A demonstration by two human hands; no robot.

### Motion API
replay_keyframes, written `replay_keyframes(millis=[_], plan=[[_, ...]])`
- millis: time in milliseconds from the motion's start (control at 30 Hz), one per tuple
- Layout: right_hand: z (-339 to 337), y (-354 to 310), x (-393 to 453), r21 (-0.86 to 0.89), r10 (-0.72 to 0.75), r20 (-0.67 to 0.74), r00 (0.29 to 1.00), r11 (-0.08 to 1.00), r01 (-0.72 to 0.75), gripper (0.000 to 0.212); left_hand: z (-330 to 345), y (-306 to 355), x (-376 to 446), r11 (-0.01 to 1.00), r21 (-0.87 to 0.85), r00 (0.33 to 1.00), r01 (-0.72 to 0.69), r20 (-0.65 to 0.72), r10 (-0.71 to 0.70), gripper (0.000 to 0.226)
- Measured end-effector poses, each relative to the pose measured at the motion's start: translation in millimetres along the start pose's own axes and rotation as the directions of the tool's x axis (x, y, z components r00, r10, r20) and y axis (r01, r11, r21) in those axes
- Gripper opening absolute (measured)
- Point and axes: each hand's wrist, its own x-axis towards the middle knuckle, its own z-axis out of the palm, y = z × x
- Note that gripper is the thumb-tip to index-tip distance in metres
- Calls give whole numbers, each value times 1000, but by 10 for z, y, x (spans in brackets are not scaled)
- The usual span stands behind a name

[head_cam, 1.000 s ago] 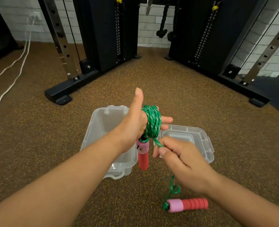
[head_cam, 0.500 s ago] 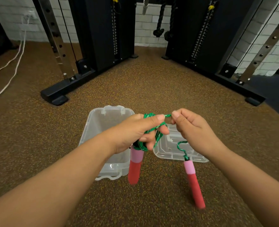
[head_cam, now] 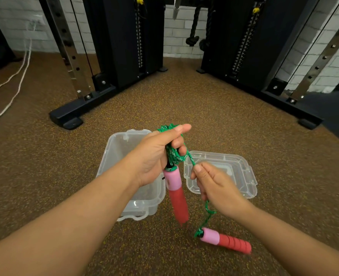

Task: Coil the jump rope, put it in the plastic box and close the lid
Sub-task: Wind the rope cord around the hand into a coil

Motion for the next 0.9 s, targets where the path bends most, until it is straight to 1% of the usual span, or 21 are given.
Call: replay_keyframes(millis=[100, 200, 267, 333, 367, 433, 500, 533, 600, 667, 700, 767, 833, 900], plan=[[79, -10, -122, -43, 17, 68, 998, 999, -14, 29, 11, 22, 0, 999, -47, 999, -27, -39, 26, 33], [154, -48, -245, -126, 15, 141, 990, 992, 3, 26, 29, 59, -2, 996, -84, 996, -43, -84, 36, 23], [168, -112, -304, -188, -27, 161, 987, 981, 58, 29, 19, 46, 2, 997, -47, 992, -55, -120, 49, 17], [169, -194, -338, -194, -70, 165, 984, 976, 102, 34, -2, 17, 7, 994, 93, 986, -57, -149, 70, 10], [170, -239, -347, -178, -81, 161, 984, 978, 109, 34, -17, 2, 6, 974, 221, 984, -56, -155, 92, 16], [159, -352, -351, -125, -92, 149, 984, 986, 111, 33, -22, -19, -17, 876, 481, 981, -36, -148, 122, 33], [125, -464, -326, -64, -113, 123, 986, 991, 121, 34, -5, -40, -57, 762, 647, 980, -5, -147, 131, 47], [98, -513, -304, -36, -129, 105, 986, 990, 133, 34, -19, -55, -55, 734, 679, 983, -2, -135, 128, 52], [21, -572, -235, 11, -152, 57, 987, 988, 152, 32, -13, -65, -68, 743, 669, 993, 2, -89, 78, 58], [-60, -603, -158, 40, -173, 10, 985, 984, 173, 34, 7, -62, -78, 739, 673, 999, 21, -43, 10, 70], [-94, -615, -128, 53, -186, -8, 983, 981, 186, 35, 14, -61, -80, 727, 687, 1000, 21, -17, -13, 70], [-158, -644, -82, 86, -196, -26, 980, 976, 198, 35, 53, -29, -108, 713, 701, 997, -33, 70, -23, 58], [-214, -673, -47, 97, -165, -39, 986, 981, 168, 36, 75, 3, -128, 691, 720, 989, -66, 139, -50, 64], [-269, -673, 4, 79, -128, -65, 990, 988, 133, 35, 58, 14, -137, 704, 709, 981, -44, 164, -104, 66]])
